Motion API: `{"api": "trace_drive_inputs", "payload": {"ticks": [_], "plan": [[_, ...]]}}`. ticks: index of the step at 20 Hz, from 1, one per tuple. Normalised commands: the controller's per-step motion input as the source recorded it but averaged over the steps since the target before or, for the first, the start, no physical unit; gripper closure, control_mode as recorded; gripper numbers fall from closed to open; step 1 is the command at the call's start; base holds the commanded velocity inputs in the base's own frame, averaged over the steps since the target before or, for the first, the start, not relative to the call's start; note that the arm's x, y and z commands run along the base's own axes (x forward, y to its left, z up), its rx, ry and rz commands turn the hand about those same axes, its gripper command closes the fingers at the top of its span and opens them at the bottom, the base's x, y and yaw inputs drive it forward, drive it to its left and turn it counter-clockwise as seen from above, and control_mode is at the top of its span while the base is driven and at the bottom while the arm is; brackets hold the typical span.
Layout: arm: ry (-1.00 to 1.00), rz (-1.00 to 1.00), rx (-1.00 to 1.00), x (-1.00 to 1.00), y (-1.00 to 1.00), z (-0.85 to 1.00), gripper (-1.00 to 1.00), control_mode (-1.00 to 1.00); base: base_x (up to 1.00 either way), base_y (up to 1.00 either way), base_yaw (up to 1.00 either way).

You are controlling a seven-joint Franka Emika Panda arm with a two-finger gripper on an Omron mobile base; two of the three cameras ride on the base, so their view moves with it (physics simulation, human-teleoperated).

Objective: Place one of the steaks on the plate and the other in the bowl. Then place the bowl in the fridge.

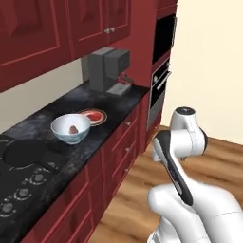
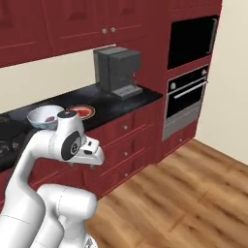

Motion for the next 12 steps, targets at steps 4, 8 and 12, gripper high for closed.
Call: {"api": "trace_drive_inputs", "payload": {"ticks": [4, 8, 12], "plan": [[0.0, 0.0, 0.0, 0.0, 0.0, 0.0, -1.0, 1.0, 0.22, -0.39, 0.69], [0.0, 0.0, 0.0, 0.0, 0.0, 0.0, -1.0, 1.0, 0.24, -0.54, 0.75], [0.0, 0.0, 0.0, 0.0, 0.0, 0.0, -1.0, 1.0, 0.21, -0.77, 0.67]]}}
